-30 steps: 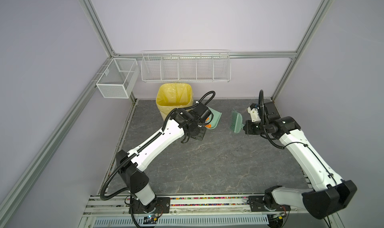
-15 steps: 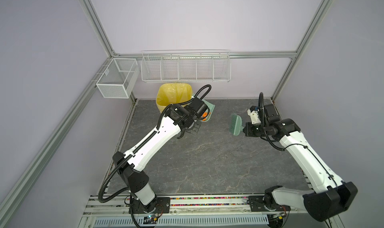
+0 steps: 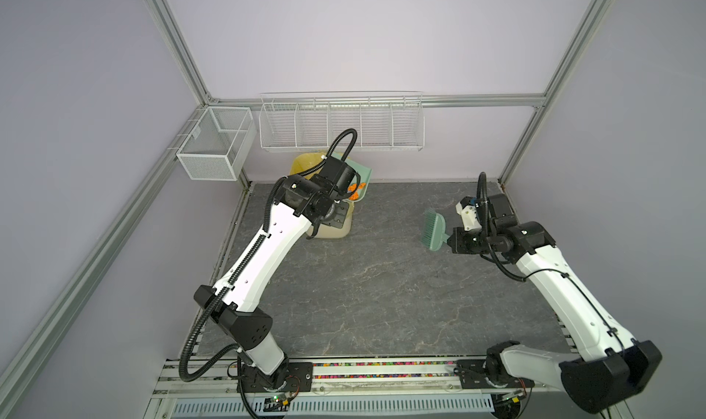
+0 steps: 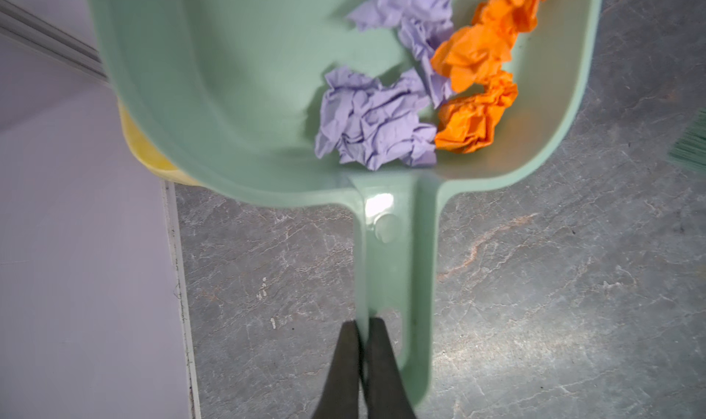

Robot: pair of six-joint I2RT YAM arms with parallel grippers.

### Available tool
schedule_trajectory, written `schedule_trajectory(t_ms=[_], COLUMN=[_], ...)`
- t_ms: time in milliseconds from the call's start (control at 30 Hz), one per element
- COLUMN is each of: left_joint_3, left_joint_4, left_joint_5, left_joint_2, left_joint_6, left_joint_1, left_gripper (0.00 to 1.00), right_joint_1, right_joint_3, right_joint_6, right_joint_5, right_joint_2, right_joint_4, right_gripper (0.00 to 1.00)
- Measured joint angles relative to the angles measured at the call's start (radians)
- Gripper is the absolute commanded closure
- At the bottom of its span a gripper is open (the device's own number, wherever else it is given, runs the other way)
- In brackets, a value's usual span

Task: Sweep away the paper scraps from the table
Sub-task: 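Tilt the dustpan over the yellow bin with the left gripper to dump scraps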

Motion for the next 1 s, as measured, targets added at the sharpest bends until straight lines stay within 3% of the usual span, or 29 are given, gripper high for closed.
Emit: schedule_trajectory(t_ms=[400,1000], left_joint_3=[0.017,0.097], left_joint_4=[0.018,0.034], left_joint_5=[-0.080,-0.281], left_joint_2=[-0.021,0.088], left_joint_6=[0.061,0.132], left_joint_1=[0.137,0.142], left_gripper=[1.00,1.00], right_joint_1=[0.000,0.000], right_joint_3=[-0.020,-0.042], right_joint_6=[0.002,0.024], right_joint_5=[-0.019,-0.043], right_joint_2=[0.000,0.000], right_joint_4=[0.009,0.044], right_gripper=[0.93,0.93])
